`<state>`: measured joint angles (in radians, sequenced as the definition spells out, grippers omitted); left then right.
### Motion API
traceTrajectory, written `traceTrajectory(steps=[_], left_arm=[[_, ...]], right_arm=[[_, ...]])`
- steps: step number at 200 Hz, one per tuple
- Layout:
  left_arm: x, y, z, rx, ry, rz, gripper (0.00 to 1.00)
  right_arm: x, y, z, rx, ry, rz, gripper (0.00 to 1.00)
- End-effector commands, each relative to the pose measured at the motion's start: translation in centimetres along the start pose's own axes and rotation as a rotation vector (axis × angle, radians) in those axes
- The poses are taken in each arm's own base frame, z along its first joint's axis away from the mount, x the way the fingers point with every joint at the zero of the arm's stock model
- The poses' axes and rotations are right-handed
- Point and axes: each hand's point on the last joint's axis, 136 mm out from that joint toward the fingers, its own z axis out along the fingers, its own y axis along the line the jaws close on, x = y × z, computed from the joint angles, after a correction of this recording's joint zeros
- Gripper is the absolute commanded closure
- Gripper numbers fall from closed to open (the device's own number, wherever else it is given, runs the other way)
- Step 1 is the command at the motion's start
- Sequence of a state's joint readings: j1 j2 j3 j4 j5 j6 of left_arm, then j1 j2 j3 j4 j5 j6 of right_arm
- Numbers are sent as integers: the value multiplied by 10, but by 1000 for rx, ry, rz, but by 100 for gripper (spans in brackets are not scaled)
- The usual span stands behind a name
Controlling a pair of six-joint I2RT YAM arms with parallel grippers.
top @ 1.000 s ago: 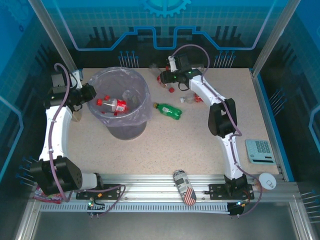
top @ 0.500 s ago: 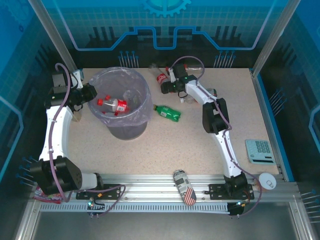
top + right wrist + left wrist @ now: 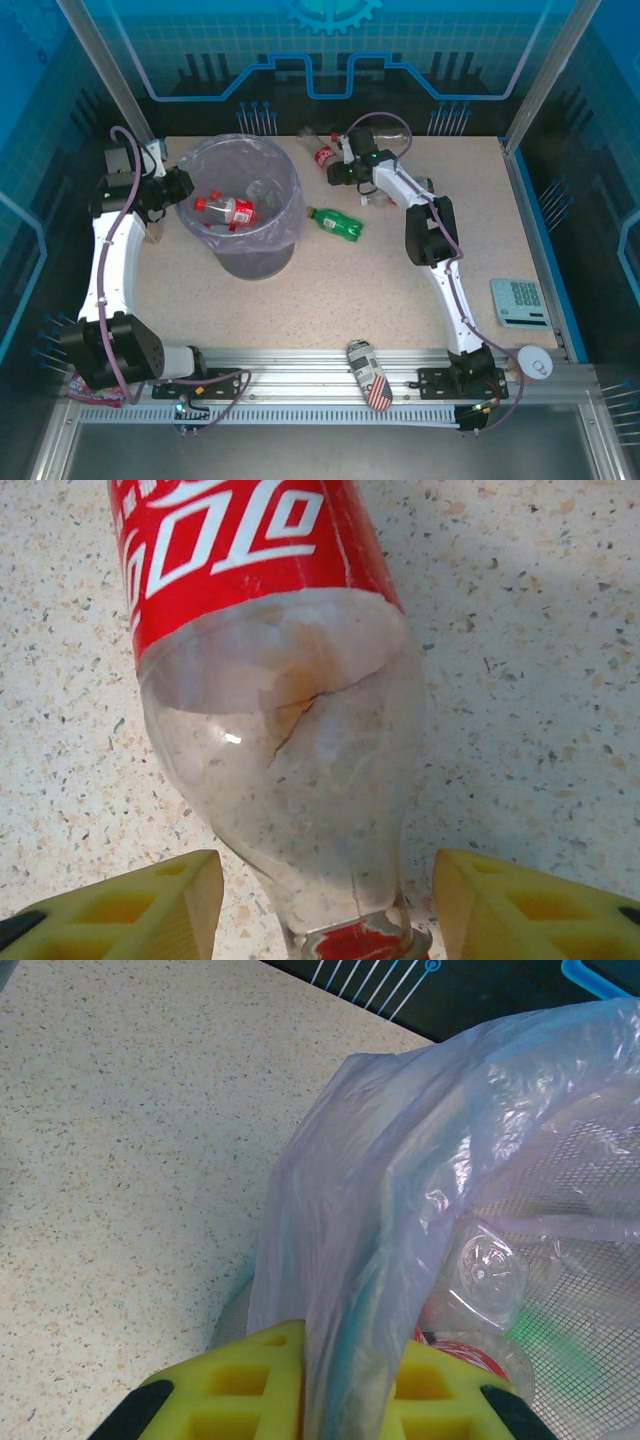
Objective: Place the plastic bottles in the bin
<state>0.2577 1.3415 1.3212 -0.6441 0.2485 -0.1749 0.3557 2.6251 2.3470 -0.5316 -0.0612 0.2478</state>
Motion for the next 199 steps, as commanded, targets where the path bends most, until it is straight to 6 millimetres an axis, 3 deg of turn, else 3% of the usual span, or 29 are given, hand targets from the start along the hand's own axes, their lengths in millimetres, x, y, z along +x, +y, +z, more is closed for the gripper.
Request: traceTrajectory(steps=[1, 39, 62, 93, 147, 153, 199], left_arm=[[30, -4, 15, 36, 110, -6, 100], [31, -4, 15, 34, 113, -7, 100], [31, -4, 15, 35, 112, -6, 100], [31, -4, 15, 35, 113, -6, 100], [30, -6, 15, 49, 109, -10, 100], [30, -7, 15, 50, 109, -9, 100], [28, -11, 13, 62, 103, -9, 100]], right_arm=[[2, -6, 5, -14, 9, 22, 45], [2, -7, 4, -12, 5, 30, 57], [0, -6, 1, -16, -4, 28, 59], [-12, 4, -17, -52, -43, 23, 63], [-45, 34, -88, -150, -156, -4, 68], [-54, 41, -108, -164, -187, -13, 68], [-62, 69, -185, -244, -265, -49, 68]])
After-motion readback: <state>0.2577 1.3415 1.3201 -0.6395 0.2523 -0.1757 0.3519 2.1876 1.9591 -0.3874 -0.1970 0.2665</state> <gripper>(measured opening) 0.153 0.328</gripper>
